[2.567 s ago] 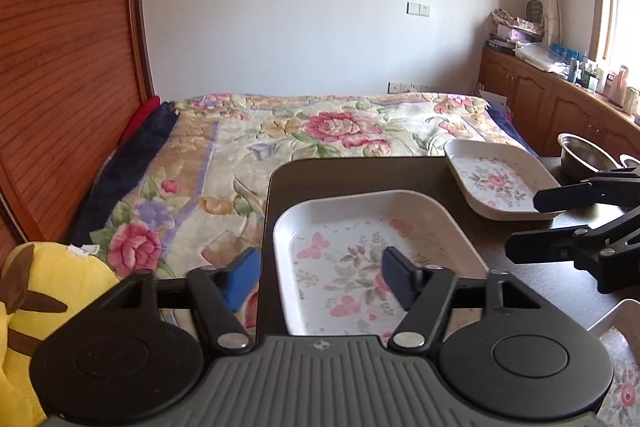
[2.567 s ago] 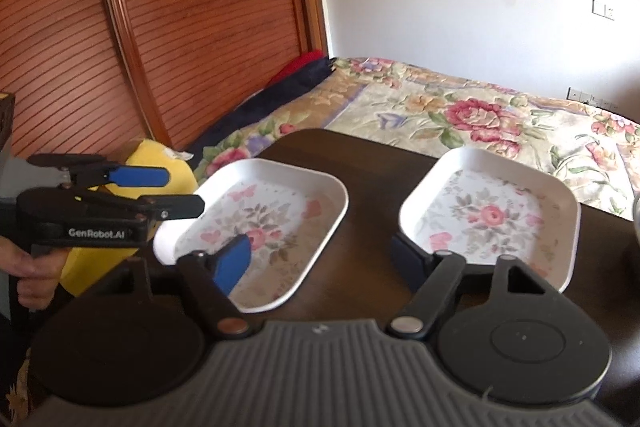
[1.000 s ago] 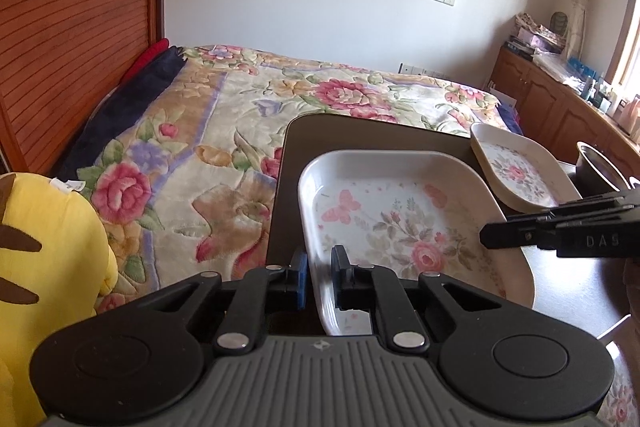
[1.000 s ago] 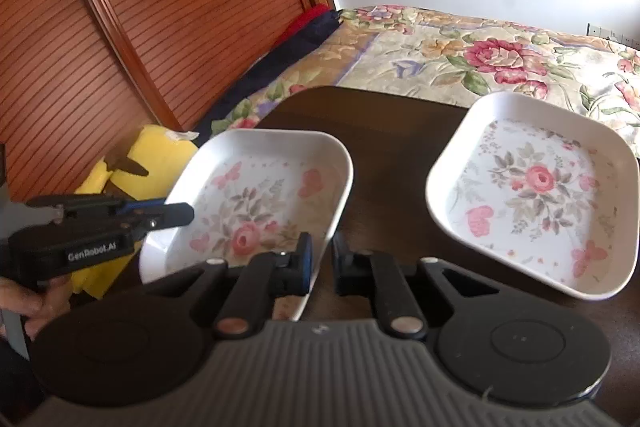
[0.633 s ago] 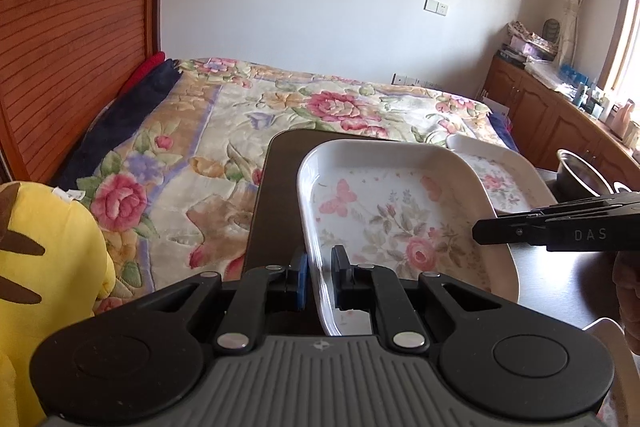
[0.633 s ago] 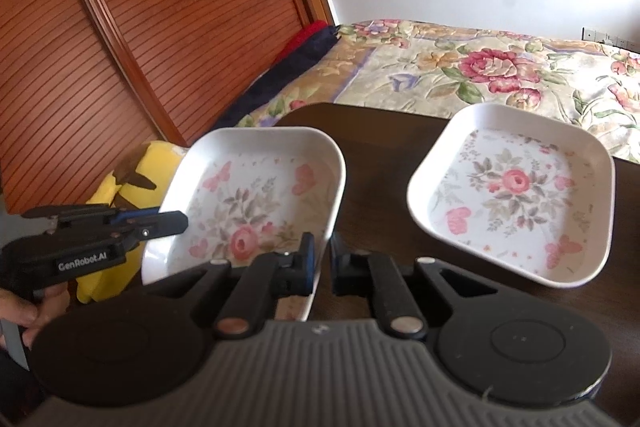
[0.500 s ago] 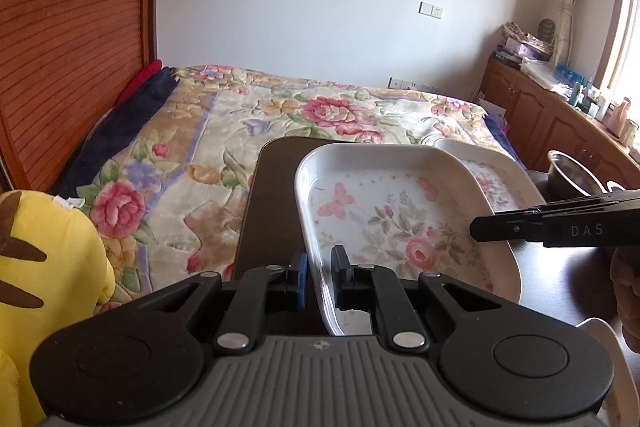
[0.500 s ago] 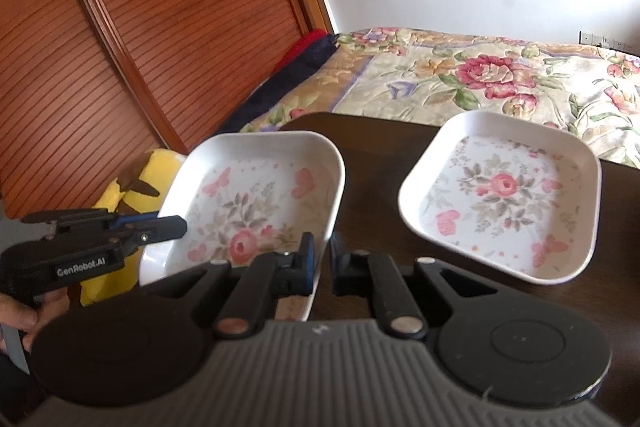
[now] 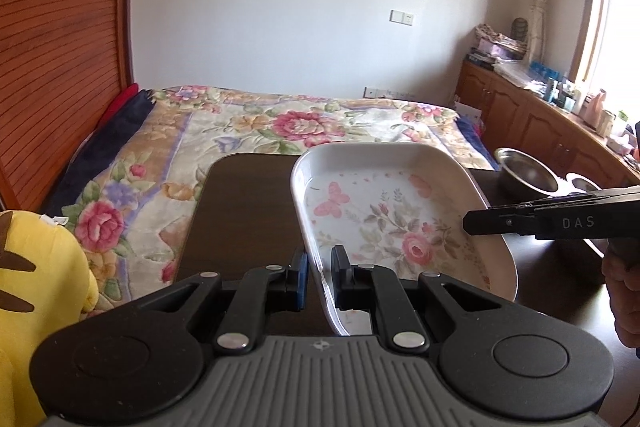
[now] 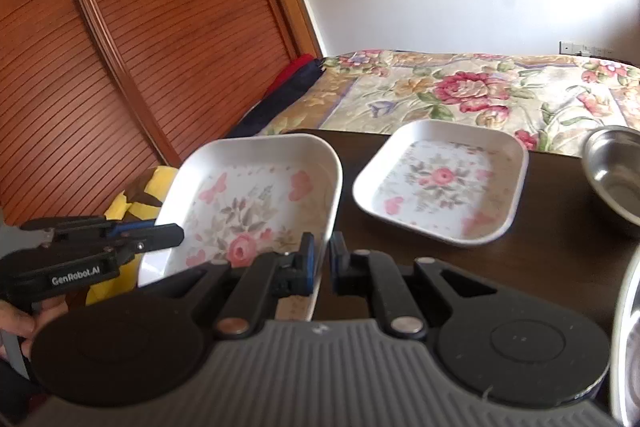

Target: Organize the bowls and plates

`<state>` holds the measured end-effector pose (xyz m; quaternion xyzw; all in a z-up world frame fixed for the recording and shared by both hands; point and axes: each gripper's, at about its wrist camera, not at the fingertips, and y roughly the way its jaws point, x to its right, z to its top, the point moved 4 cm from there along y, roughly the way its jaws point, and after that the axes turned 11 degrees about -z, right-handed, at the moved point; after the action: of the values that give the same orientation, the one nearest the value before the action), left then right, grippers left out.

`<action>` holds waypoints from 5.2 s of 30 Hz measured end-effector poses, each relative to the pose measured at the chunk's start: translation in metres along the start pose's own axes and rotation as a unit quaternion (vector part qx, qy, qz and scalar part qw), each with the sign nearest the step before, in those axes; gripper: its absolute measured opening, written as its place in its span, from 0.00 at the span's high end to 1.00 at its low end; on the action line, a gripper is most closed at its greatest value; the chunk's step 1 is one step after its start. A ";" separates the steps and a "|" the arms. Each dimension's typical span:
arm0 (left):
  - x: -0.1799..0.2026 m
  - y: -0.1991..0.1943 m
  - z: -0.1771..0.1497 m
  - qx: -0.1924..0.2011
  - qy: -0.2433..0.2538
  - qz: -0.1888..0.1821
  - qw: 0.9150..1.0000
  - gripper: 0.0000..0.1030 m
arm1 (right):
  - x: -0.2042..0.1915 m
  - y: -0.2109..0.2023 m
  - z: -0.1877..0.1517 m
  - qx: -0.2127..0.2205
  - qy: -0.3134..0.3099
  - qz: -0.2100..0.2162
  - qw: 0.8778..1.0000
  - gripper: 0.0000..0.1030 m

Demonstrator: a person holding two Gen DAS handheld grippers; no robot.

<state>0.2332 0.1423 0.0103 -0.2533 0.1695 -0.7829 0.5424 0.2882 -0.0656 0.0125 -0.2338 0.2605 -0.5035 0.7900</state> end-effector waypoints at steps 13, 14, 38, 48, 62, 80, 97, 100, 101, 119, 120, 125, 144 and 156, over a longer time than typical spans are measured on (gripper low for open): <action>0.050 -0.005 -0.019 -0.006 0.012 -0.028 1.000 0.88 | 0.031 -0.039 -0.023 0.015 0.016 -0.014 1.000 0.91; 0.052 -0.006 -0.020 -0.007 0.013 -0.030 0.999 0.88 | 0.032 -0.041 -0.024 0.015 0.016 -0.015 1.000 0.91; 0.078 -0.017 -0.059 -0.028 0.000 -0.044 0.999 0.88 | 0.040 -0.068 -0.063 0.007 0.006 -0.013 1.000 0.91; 0.078 -0.022 -0.065 -0.030 -0.005 -0.051 0.998 0.88 | 0.038 -0.071 -0.076 -0.003 0.007 -0.007 1.000 0.91; 0.072 -0.016 -0.075 -0.040 -0.014 -0.049 0.998 0.88 | 0.035 -0.071 -0.087 -0.012 -0.008 -0.010 1.000 0.91; 0.072 -0.013 -0.077 -0.041 -0.010 -0.041 0.998 0.88 | 0.032 -0.068 -0.091 -0.013 -0.027 -0.014 0.999 0.87; 0.074 -0.019 -0.069 -0.028 0.005 -0.034 0.999 0.84 | 0.035 -0.080 -0.080 0.027 -0.036 -0.027 0.999 0.88; 0.076 -0.018 -0.066 -0.027 0.009 -0.033 0.999 0.82 | 0.036 -0.080 -0.078 0.032 -0.035 -0.028 0.998 0.88; 0.076 -0.017 -0.065 -0.027 0.010 -0.033 0.999 0.80 | 0.036 -0.080 -0.077 0.033 -0.035 -0.029 0.998 0.88; 0.078 -0.009 -0.046 -0.020 0.035 -0.026 0.999 0.70 | 0.043 -0.077 -0.053 0.057 -0.034 -0.042 0.997 0.88; 0.078 -0.009 -0.044 -0.019 0.036 -0.025 0.999 0.70 | 0.044 -0.077 -0.051 0.058 -0.034 -0.042 0.997 0.88; 0.077 -0.006 -0.036 -0.014 0.040 -0.022 0.999 0.67 | 0.043 -0.076 -0.043 0.064 -0.036 -0.043 0.996 0.88; 0.068 0.015 0.007 0.007 0.065 -0.010 0.998 0.61 | 0.053 -0.047 0.010 0.068 -0.034 -0.053 0.996 0.88; 0.060 0.044 0.034 0.007 0.075 -0.005 0.997 0.48 | 0.064 -0.013 0.037 0.053 -0.038 -0.092 0.994 0.71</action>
<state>0.2690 0.0710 0.0270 -0.1911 0.2029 -0.8035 0.5261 0.3264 -0.1258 0.0375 -0.2340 0.1808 -0.5781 0.7605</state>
